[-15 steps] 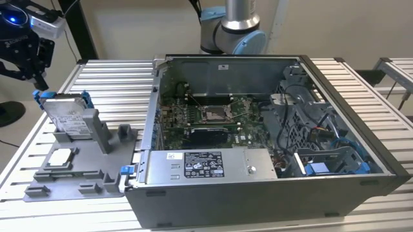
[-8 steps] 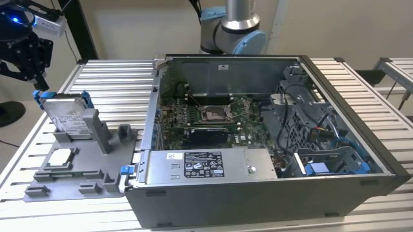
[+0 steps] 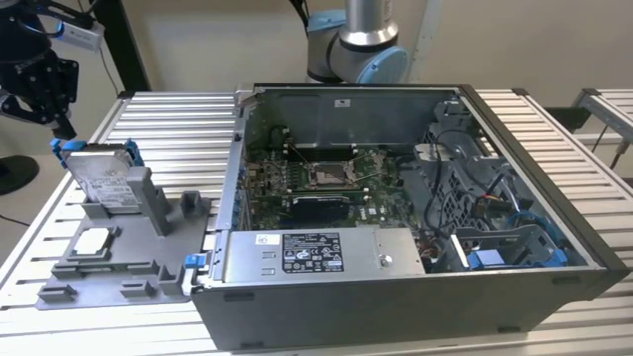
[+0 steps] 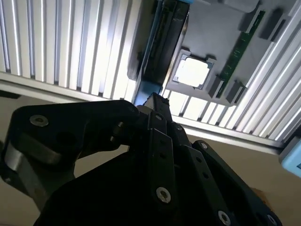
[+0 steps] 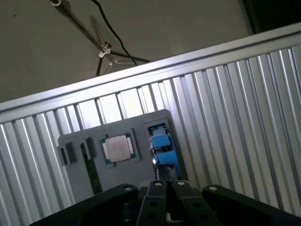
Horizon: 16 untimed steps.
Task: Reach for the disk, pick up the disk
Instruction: 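Pick up the disk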
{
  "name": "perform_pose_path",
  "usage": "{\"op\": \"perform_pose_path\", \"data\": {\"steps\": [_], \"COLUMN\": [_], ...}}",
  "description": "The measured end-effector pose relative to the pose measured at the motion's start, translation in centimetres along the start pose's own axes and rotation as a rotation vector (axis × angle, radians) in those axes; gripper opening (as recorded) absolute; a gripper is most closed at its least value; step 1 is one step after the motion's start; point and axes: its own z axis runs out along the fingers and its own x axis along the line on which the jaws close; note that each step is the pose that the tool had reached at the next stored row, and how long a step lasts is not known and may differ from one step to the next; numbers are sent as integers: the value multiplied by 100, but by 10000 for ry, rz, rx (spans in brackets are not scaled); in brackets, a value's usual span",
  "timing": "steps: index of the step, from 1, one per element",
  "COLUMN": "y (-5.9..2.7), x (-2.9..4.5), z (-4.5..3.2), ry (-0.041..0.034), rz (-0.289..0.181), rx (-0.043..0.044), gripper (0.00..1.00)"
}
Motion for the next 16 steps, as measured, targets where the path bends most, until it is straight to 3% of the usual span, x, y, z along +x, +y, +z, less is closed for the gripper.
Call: {"op": "perform_pose_path", "data": {"steps": [7, 16], "y": [-30, -42], "x": [3, 47], "z": [-1, -1], "ry": [16, 19], "rz": [-646, -821], "rx": [-6, -6], "gripper": [0, 0]}}
